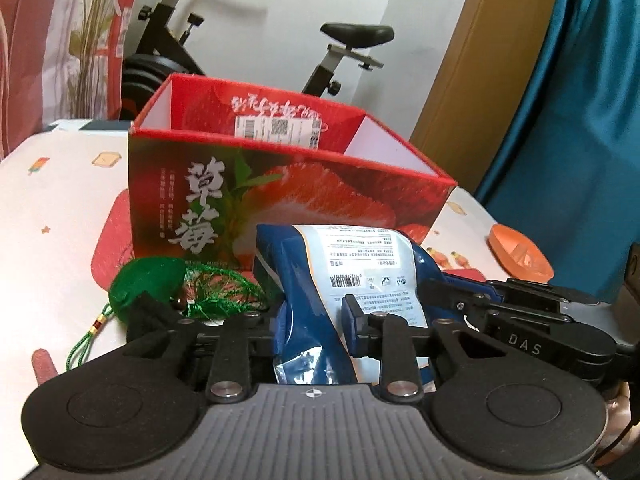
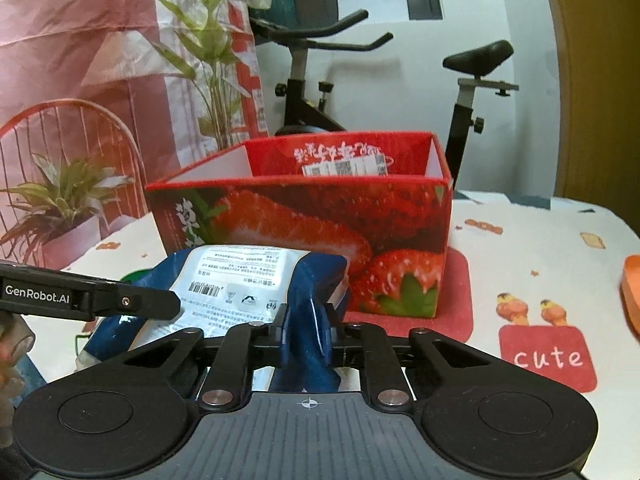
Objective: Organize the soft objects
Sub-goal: 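Close both tools on the blue-and-white snack bag, then lift the snack bag with both tools over the red box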
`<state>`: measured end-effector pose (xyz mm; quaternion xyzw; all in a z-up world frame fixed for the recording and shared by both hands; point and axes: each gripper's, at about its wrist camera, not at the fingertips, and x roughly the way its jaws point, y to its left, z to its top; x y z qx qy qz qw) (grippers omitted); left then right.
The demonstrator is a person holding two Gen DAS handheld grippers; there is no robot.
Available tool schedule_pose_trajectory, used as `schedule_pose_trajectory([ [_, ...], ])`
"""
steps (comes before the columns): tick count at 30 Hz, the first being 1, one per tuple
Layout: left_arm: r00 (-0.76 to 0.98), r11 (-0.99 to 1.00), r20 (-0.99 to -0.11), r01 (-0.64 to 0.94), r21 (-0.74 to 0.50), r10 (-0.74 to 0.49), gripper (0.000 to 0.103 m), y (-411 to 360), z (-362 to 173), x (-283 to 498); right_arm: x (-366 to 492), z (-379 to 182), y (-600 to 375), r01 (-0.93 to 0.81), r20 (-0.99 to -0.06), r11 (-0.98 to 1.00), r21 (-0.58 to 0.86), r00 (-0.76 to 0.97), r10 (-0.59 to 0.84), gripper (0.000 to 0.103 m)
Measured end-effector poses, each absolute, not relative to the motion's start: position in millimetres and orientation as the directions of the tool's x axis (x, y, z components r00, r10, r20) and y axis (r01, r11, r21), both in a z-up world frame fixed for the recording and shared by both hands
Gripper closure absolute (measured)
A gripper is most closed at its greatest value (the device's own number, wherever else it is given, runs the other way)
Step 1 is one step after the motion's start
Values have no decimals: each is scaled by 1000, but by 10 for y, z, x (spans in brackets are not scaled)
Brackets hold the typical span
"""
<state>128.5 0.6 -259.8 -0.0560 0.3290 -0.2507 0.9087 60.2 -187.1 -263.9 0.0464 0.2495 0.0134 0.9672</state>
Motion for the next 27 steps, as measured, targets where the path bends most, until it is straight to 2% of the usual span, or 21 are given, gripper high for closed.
schedule_pose_trajectory([
  [15, 732, 843, -423, 495, -210, -534, 73, 47, -2172, 1089, 541, -2135, -1792, -37, -386, 998, 40, 921, 50, 91],
  [27, 750, 839, -385, 522, -153, -538, 73, 45, -1659, 1625, 1329, -1587, -1930, -87, -379, 995, 45, 920, 98, 91],
])
